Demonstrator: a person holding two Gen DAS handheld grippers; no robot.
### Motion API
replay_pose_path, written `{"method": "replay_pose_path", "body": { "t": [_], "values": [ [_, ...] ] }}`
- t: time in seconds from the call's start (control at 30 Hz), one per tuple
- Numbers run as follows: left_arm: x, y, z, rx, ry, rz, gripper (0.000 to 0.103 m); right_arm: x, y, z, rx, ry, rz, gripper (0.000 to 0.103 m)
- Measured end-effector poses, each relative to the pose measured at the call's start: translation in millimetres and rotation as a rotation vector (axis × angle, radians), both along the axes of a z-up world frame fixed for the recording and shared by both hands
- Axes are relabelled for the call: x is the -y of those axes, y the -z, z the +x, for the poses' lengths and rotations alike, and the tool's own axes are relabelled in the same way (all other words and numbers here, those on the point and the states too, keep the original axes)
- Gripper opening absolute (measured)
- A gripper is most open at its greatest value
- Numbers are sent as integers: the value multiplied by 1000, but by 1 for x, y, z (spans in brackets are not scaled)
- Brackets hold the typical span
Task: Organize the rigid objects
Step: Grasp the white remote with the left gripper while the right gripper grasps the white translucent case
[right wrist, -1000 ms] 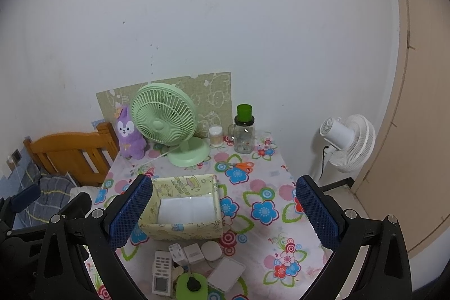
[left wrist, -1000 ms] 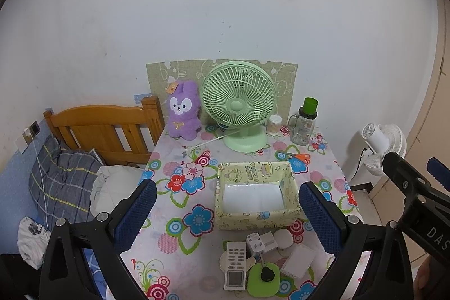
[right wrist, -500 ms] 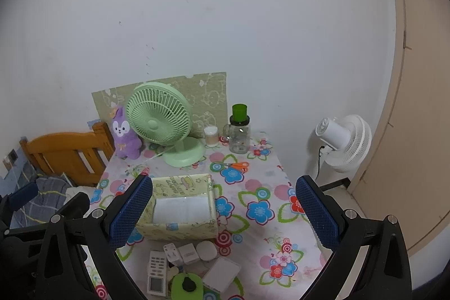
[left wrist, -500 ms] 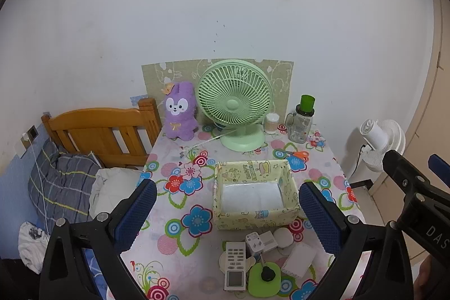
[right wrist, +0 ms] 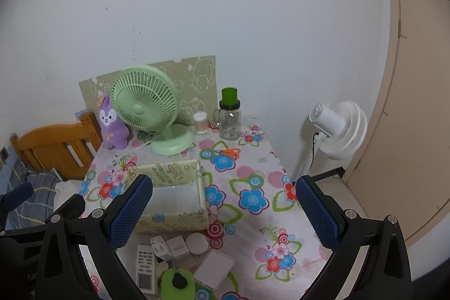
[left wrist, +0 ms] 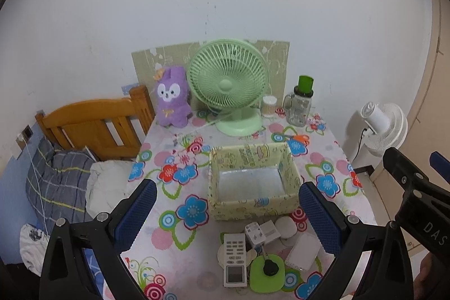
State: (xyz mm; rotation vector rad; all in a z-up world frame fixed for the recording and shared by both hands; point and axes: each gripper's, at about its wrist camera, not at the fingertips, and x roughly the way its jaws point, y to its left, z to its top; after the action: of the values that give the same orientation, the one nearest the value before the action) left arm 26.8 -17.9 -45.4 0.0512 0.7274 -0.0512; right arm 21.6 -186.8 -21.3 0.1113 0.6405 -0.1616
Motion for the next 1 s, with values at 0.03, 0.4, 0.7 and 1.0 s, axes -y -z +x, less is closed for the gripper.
{"method": "replay_pose_path", "body": {
  "t": [0.03, 0.4, 0.7, 1.0],
  "values": [
    [0, 3, 1, -7, 1, -1, 102, 1, 4, 0, 1, 1, -1, 103],
    [-7, 58, 16, -84, -30, -65, 101, -2, 61, 14, -69, -1, -14, 103],
    [-9, 106, 25, -149, -62, -12, 101, -5, 113, 23, -142, -6, -1, 103],
    [-6, 160, 32, -208, -59, 35, 101, -3, 169, 32, -201, 11, 19, 103]
  ]
}}
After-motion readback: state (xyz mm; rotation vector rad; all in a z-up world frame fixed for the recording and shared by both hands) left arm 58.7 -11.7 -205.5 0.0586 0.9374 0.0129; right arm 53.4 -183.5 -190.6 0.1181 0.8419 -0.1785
